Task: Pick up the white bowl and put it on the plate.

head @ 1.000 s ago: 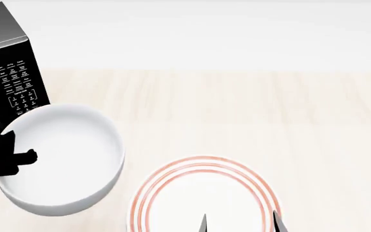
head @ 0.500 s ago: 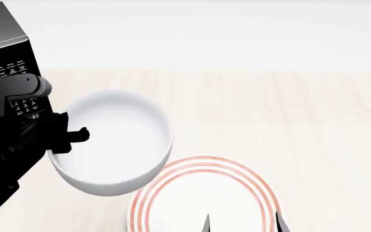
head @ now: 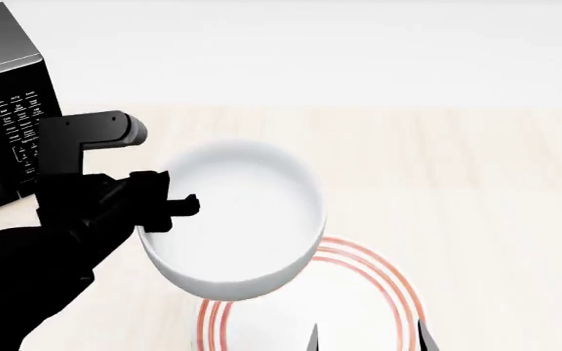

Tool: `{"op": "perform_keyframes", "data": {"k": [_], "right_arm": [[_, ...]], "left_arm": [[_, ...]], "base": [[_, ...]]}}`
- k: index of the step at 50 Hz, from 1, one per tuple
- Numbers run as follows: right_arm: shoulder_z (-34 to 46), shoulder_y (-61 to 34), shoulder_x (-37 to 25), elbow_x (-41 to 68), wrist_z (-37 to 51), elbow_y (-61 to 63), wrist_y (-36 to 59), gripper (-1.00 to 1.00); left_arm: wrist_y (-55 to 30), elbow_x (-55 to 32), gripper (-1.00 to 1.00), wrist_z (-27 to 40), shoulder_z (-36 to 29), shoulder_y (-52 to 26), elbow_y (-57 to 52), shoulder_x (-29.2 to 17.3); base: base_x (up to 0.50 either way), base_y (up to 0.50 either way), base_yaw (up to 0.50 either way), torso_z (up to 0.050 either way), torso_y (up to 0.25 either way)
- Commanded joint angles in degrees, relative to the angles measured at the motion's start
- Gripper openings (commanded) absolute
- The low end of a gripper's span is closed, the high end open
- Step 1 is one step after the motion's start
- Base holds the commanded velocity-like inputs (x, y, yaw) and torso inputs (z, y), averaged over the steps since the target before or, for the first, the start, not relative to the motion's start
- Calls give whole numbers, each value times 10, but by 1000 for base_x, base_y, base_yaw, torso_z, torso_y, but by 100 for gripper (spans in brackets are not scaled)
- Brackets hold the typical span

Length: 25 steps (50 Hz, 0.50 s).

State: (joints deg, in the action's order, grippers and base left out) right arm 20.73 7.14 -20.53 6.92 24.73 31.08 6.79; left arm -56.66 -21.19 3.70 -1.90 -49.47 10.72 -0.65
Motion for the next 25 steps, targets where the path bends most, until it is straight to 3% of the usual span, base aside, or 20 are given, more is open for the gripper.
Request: {"op": "perform_keyframes", "data": {"k": [1,25], "right_arm": [[2,-1,-2,0,1,-1,-2,100],[6,-3,-3,4,4,-7,-4,100]], "left_arm": [[32,-71,-100,37,-40,-4,19,0],[114,-149,-100,65,-116,-4,89,-3]], "base": [[0,0,0,0,0],[0,0,0,0,0]]}}
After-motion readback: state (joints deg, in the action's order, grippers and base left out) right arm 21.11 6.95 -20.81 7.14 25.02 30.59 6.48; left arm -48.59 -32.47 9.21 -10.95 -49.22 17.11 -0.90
